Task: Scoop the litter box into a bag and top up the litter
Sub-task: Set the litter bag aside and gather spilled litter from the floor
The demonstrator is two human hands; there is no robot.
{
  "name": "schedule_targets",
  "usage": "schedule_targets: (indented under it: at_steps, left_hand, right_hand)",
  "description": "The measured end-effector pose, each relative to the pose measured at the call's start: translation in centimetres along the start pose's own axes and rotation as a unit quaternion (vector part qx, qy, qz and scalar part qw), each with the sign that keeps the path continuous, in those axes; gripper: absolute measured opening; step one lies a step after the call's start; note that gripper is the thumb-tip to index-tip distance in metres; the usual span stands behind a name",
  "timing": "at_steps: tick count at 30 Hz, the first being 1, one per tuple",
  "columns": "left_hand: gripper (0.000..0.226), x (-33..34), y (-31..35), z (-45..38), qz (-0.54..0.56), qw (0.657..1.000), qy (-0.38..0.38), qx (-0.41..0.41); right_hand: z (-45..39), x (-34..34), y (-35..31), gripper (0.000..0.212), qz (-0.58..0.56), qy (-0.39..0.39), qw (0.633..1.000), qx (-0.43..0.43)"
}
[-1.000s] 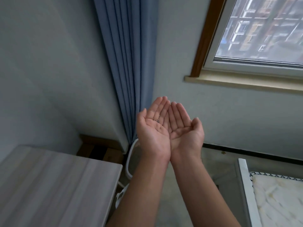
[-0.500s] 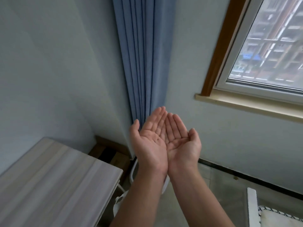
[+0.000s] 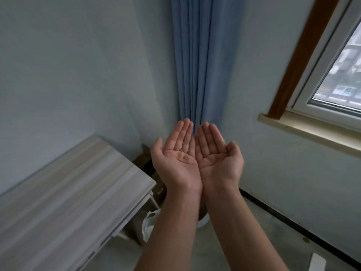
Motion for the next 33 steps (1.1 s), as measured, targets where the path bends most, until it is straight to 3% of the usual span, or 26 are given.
schedule_targets:
  at_steps: [9,18,25,33]
  left_hand:
    - [0.057,-4.0,9.3,3.3,0.063,0.991,0.072,0.089]
    - [0.053,-13.7,25.2,11.7,0.109,0.962,0.127,0.214]
    - [0.051,-23.8,38.4,22.9,0.147,0.921,0.175,0.314]
    - [0.051,-33.0,51.5,36.7,0.177,0.836,0.220,0.471]
  right_hand:
    - [4.4,2.3,8.5,0.055,0.048,-0.052,0.993,0.100]
    - [14.7,2.9,25.5,0.054,0.129,-0.115,0.958,0.230]
    - [27.7,0.7,40.2,0.053,0.161,-0.151,0.916,0.336]
    - [43.1,-1.2,54.6,0.051,0.196,-0.213,0.822,0.490]
Point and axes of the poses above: each hand's wrist, its own z-axis away from the middle knuckle, its own x-axis out of the palm, y = z × x, the point moved 4 cm from there along -z, towards the middle knuckle, and after that the axes turned 5 degrees about x, right-handed, at the moved point
